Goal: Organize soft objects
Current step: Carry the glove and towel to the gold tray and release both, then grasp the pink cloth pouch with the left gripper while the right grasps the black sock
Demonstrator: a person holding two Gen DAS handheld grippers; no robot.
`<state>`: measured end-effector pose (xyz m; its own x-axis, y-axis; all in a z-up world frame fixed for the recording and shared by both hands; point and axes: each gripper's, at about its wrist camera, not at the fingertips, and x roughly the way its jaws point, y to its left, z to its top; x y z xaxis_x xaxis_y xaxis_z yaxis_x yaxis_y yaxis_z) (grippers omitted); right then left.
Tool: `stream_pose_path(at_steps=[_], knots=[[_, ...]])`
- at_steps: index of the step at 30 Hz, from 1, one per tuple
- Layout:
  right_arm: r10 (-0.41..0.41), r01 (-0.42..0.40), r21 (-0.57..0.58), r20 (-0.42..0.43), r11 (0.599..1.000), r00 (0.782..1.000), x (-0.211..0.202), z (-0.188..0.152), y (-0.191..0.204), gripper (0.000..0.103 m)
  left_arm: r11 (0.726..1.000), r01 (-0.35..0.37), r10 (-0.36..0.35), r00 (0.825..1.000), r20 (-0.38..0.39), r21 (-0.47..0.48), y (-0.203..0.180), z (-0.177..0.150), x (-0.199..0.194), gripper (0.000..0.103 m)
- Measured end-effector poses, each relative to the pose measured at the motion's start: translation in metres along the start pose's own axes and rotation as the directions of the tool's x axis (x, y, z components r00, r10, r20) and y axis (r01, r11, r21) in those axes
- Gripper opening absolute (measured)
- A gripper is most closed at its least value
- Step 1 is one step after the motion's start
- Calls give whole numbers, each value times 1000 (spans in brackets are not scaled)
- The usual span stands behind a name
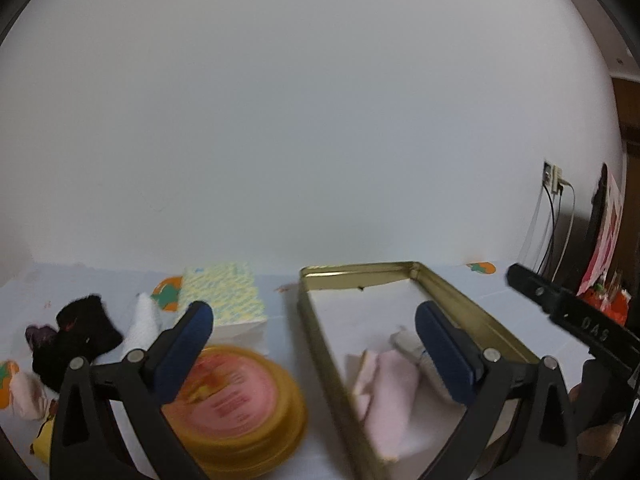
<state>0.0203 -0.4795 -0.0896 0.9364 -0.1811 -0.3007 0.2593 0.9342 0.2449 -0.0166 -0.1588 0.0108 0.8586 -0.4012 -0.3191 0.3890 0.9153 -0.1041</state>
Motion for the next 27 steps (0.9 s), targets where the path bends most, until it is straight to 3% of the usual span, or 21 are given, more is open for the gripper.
stream_pose_path(at_steps=[5,15,20,27], knots=[[-17,19,-43,37,999,999,-6,-3,10,83,997,-59,60,998,11,-41,41,2,-16,103],[-44,45,-23,67,999,997,-13,-7,13,83,977,-177,179,984,8,-123,124,2,-42,103],[-96,100,-19,147,995,984,-29,-7,16,83,961,-242,241,970,-24,-133,160,-4,-51,103],[-79,86,-44,139,995,987,-34,-15,39,83,940,-298,290,955,-69,-169,206,-12,-62,103]])
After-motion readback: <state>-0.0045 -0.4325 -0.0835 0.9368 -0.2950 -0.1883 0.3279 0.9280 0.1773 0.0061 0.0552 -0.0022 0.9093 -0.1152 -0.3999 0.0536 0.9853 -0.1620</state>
